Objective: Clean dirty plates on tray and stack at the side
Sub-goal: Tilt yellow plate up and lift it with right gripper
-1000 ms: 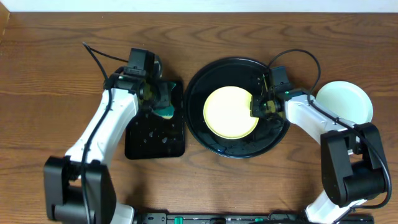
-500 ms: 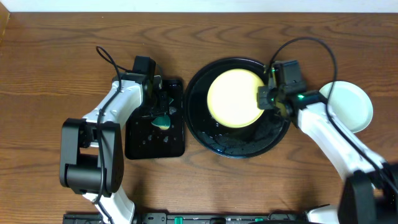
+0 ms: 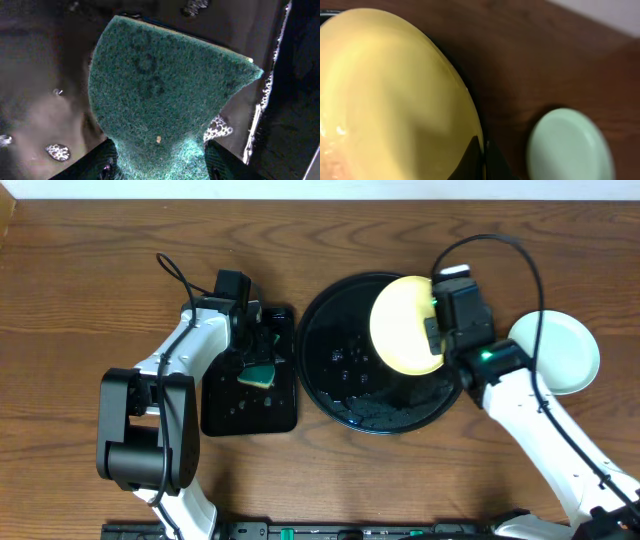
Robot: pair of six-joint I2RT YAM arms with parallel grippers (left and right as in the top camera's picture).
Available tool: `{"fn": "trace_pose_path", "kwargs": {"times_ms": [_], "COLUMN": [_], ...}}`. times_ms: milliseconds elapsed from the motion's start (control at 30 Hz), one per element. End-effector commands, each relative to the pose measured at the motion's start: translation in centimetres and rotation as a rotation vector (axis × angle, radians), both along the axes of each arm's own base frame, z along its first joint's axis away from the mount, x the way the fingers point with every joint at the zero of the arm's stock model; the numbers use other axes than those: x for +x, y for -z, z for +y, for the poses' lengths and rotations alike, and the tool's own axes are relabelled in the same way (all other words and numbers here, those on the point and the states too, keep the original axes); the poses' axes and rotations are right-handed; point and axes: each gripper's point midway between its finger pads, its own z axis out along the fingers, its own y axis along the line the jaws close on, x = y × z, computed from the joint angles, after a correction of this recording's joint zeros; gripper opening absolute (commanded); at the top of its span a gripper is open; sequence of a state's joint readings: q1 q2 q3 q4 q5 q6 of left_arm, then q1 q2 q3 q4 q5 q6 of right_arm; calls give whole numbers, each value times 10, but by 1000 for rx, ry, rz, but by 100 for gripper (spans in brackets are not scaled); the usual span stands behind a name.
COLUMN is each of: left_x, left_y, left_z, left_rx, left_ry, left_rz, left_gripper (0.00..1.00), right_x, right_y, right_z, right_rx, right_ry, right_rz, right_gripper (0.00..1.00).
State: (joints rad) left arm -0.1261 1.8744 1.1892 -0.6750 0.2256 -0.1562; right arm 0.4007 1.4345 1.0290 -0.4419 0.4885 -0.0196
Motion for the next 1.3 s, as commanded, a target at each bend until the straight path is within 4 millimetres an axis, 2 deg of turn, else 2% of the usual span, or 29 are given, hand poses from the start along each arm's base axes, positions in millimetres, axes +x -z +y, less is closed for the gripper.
{"fn": "trace_pose_path", "kwargs": {"times_ms": [0, 133, 233, 400, 567, 1267], "left_x": [-5, -7, -7, -7, -7, -7], "left_y": [5, 5, 5, 5, 5, 5], "left_z": [2, 3, 3, 3, 3, 3], "left_rx": [11, 12, 12, 15, 15, 15], "left_ry": [4, 4, 4, 4, 4, 4], "left_rz": [25, 32, 32, 32, 31, 31], "left_gripper": [61, 64, 64, 64, 64, 65], "right_x": [-2, -2, -3, -8, -12, -12], "right_y": [-30, -53, -68, -83, -94, -98], "right_z": [-7, 4, 19, 40, 52, 55], "right_rx": [-205, -340, -394, -471, -519, -522], "right_ry": [20, 13, -13, -64, -80, -82], "right_rz": [-89, -168, -224, -271, -306, -320], "right_gripper": [1, 1, 1, 1, 1, 1]}}
